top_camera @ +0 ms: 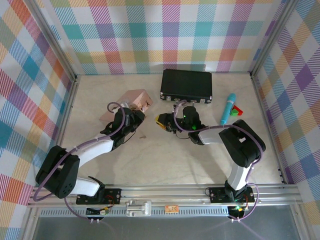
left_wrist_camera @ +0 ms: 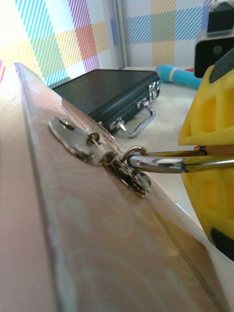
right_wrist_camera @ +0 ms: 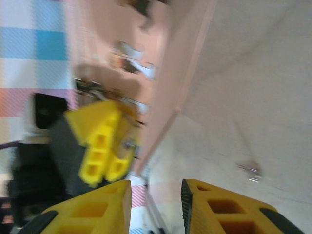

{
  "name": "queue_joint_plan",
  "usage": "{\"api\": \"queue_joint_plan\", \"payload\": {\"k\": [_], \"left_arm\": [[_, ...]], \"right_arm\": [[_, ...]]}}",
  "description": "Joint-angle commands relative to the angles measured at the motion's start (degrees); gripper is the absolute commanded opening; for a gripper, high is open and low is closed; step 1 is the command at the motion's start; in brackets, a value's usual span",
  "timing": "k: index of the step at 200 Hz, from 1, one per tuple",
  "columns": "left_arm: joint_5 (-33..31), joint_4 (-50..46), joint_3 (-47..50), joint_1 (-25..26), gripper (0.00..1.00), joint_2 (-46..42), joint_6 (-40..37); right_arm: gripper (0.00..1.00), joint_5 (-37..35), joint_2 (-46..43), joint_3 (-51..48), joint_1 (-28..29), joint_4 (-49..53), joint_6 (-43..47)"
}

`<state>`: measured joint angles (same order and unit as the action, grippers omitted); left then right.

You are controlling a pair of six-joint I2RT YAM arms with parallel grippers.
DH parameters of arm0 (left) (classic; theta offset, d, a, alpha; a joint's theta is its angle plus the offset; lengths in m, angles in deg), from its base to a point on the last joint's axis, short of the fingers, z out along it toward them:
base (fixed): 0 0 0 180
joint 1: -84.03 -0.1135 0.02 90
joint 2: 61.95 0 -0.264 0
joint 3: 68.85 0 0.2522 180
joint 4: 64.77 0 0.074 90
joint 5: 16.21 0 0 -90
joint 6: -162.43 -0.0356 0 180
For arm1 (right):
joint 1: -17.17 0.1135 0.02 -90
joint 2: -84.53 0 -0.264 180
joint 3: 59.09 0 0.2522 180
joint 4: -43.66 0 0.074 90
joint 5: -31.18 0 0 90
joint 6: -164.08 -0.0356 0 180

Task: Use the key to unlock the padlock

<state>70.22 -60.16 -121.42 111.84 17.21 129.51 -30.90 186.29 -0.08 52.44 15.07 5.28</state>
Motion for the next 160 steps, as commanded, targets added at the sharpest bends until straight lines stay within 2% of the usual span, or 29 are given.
{"api": "queue_joint_plan", "payload": {"k": [1, 29, 94, 160], "left_arm": [[-2.2, 1.9, -0.8, -1.2, 0.00, 2.0, -4.8], [-1.1, 3.0, -1.8, -2.4, 0.00, 5.0, -6.6], [2.4, 3.1, -0.7, -6.1, 0.00, 8.8, -10.1], [3.2, 0.0, 1.2, -7.0, 0.00, 8.9, -14.7]], "right_arm": [[0.35, -2.0, -3.4, 4.8, 0.8, 21.8, 14.1], [0.39, -8.1, -5.1, 9.2, 2.4, 36.6, 23.8], [0.43, -16.2, -3.2, 16.9, 5.7, 54.4, 36.5], [0.47, -18.6, 4.2, 27.3, 10.7, 62.6, 49.2]]}}
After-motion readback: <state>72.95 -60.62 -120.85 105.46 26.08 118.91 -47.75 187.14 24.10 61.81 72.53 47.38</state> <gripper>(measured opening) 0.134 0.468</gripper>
